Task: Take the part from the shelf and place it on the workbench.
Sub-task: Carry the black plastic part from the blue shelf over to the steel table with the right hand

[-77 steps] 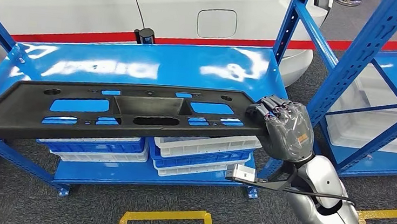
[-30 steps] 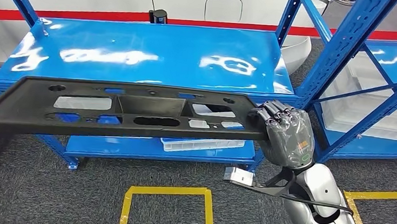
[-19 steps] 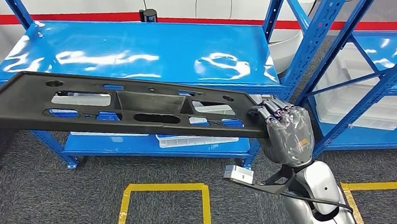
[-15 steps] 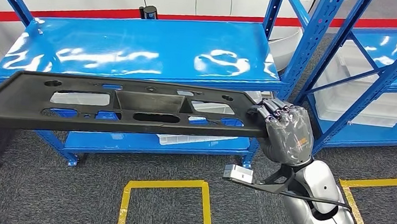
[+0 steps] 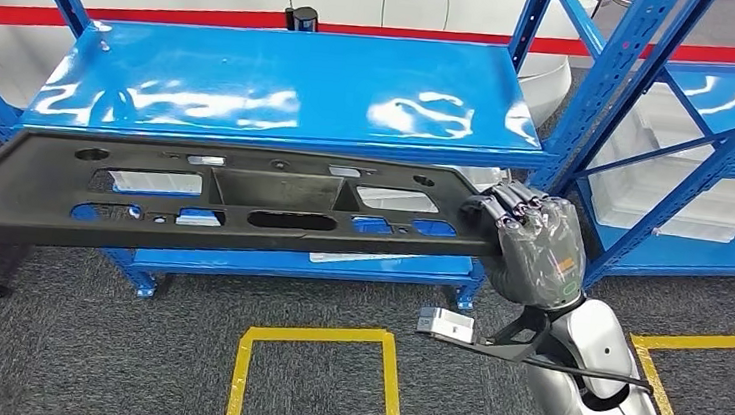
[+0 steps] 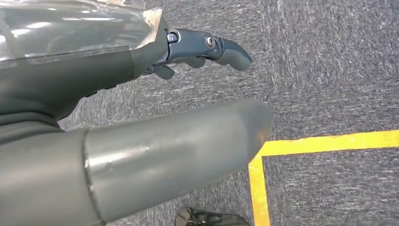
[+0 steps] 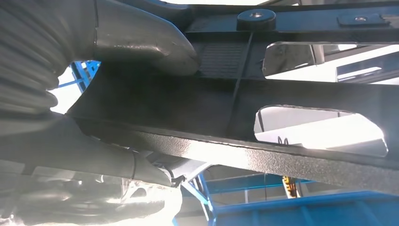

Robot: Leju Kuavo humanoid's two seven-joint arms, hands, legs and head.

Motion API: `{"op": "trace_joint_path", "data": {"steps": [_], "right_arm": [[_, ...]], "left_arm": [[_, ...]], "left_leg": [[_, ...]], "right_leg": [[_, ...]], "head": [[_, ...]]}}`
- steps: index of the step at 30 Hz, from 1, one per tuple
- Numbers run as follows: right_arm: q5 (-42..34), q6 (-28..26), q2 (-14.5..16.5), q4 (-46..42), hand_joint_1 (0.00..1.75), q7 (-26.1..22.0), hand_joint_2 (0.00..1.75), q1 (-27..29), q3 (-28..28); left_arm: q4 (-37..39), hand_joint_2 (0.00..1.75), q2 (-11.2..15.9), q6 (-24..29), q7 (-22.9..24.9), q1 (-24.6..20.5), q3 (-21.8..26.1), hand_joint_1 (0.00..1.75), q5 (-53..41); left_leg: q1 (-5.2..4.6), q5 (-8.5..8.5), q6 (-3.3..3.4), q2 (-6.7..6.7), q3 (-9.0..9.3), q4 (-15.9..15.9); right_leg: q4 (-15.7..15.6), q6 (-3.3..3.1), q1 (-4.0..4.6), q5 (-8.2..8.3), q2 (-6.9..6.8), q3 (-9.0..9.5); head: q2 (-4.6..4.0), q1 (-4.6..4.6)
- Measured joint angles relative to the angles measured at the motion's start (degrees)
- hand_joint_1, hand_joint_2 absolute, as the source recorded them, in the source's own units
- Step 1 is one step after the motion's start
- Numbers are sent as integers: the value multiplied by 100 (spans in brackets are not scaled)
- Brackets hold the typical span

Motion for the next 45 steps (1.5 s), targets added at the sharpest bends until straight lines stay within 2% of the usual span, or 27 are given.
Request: {"op": "trace_joint_path", "data": {"steps": [6, 14, 18, 20, 21, 22, 24, 25, 26, 27, 28, 30, 31, 32, 33, 35, 36, 37, 39, 40, 41, 42, 43, 44, 45], "right_arm": [[-140, 0, -1, 0, 175, -39, 175, 0, -26], [-160, 0, -3, 0, 175, -44, 175, 0, -33], [-196, 0, -3, -1, 175, -44, 175, 5, -40], [-215, -1, -8, -2, 175, -46, 175, 10, -54], [-226, -2, -12, -2, 175, -48, 175, 14, -66], [-236, -3, -17, -2, 175, -51, 175, 18, -76], [-248, -4, -26, -2, 175, -57, 175, 32, -92], [-252, -4, -30, -2, 175, -59, 175, 42, -96], [-259, -3, -35, -2, 175, -60, 175, 55, -101], [-266, -3, -39, -1, 175, -62, 175, 66, -106], [-277, -2, -44, -1, 175, -68, 175, 71, -112], [-300, 3, -48, 0, 175, -85, 175, 55, -125], [-312, 7, -48, -1, 175, -93, 175, 41, -129], [-322, 11, -47, 0, 175, -97, 175, 25, -132], [-332, 13, -49, 1, 175, -99, 175, 12, -134], [-342, 16, -55, 1, 175, -99, 175, 1, -143], [-343, 17, -59, 1, 175, -98, 175, -3, -148], [-340, 17, -61, 0, 175, -97, 175, -6, -150], [-328, 17, -64, 0, 175, -93, 175, -6, -147], [-319, 17, -64, 0, 175, -87, 175, 0, -144], [-308, 17, -64, 0, 175, -78, 175, 9, -140], [-299, 17, -66, 0, 175, -65, 175, 20, -139], [-289, 17, -68, -1, 175, -52, 175, 29, -140], [-279, 16, -71, -3, 175, -40, 175, 37, -140], [-267, 13, -74, -9, 175, -32, 175, 46, -142]], "left_arm": [[0, 0, -2, 7, -3, 2, 0, 0, -2], [0, 0, -2, 9, -2, 2, -1, 0, -8], [0, 0, 2, 7, 2, 2, -4, 0, -22], [0, 0, -2, 5, 9, 1, -5, 0, -29], [0, 0, -7, 4, 13, 1, -6, 0, -36], [0, 0, -9, 3, 15, 1, -7, 0, -42], [0, 0, -10, 3, 17, 1, -9, 0, -52], [0, 0, -10, 2, 21, 2, -9, 0, -55], [0, 0, -11, 0, 28, 3, -9, 0, -57], [0, 0, -14, -3, 36, 3, -9, 0, -57], [0, 0, -18, -9, 45, 3, -9, 0, -58], [-1, 0, -21, -22, 62, 3, -9, 0, -59], [-1, 0, -20, -27, 69, 3, -9, 0, -59], [-1, 0, -17, -29, 74, 2, -9, 0, -59], [-1, 0, -13, -31, 77, 2, -9, 0, -59], [0, 0, -12, -32, 78, 2, -9, 0, -60], [0, 0, -10, -32, 78, 1, -10, 0, -62], [0, 0, -9, -33, 78, 2, -11, 0, -66], [0, 0, -8, -35, 78, 4, -13, 0, -77], [0, 0, -8, -39, 82, 6, -13, 0, -82], [0, 0, -8, -46, 86, 7, -14, 0, -85], [0, 0, -7, -55, 89, 8, -14, 0, -86], [0, 0, -7, -66, 87, 8, -15, 0, -87], [0, 0, -6, -74, 80, 8, -15, 0, -87], [0, 0, -2, -79, 71, 8, -15, 0, -87]], "left_leg": [[-13, 2, 7, 0, -12, 12], [-9, 2, 8, 2, -23, 12], [-16, -2, 69, 1, -58, 61], [9, 39, 105, 27, -51, 29], [24, 70, 132, 51, -45, 1], [41, 99, 156, 82, -44, -28], [55, 129, 184, 147, -69, -47], [56, 136, 182, 182, -89, -45], [57, 141, 177, 222, -106, -41], [61, 144, 166, 265, -118, -33], [73, 142, 150, 311, -127, -20], [96, 109, 82, 404, -144, 45], [98, 82, 35, 448, -157, 89], [92, 61, -9, 487, -167, 125], [84, 49, -42, 527, -174, 148], [111, 39, -90, 577, -181, 169], [133, -18, -121, 514, -199, 224], [153, -144, -154, 399, -253, 373], [169, -556, -203, 128, -501, 992], [168, -754, -207, 64, -667, 1379], [168, -869, -201, 40, -797, 1676], [166, -870, -182, 28, -839, 1788], [164, -757, -150, 9, -763, 1670], [160, -565, -106, -44, -581, 1344], [158, -381, -48, -177, -355, 925]], "right_leg": [[-2, 29, -11, 18, 0, -6], [0, 30, -5, 18, 1, -24], [-11, 86, -89, 56, 0, -30], [10, 107, -81, 53, 11, -54], [97, 99, -72, -11, 15, -104], [303, 76, -64, -141, 18, -204], [1065, 16, -67, -543, 15, -535], [1484, 13, -71, -721, 15, -703], [1765, 31, -77, -827, 13, -798], [1826, 70, -85, -849, 8, -776], [1637, 122, -98, -787, -9, -627], [810, 217, -114, -569, -171, -108], [466, 212, -105, -488, -240, 95], [262, 177, -90, -447, -284, 210], [213, 119, -71, -445, -273, 230], [226, 13, -73, -412, -151, 205], [227, -27, -84, -396, -97, 193], [224, -70, -95, -379, -47, 181], [224, -136, -93, -348, 53, 149], [226, -162, -81, -334, 108, 126], [228, -181, -67, -321, 171, 105], [229, -192, -52, -310, 240, 90], [230, -196, -39, -299, 314, 84], [230, -193, -28, -290, 389, 85], [228, -187, -26, -280, 458, 88]], "head": [[0, 16], [0, 15], [0, -4], [0, -8], [0, -7], [0, 4], [0, 42], [0, 63], [0, 73], [0, 76], [0, 79], [0, 94], [0, 105], [0, 109], [0, 106], [0, 78], [0, 64], [0, 48], [0, 1], [0, -22], [0, -36], [0, -42], [0, -45], [0, -49], [0, -54]]}}
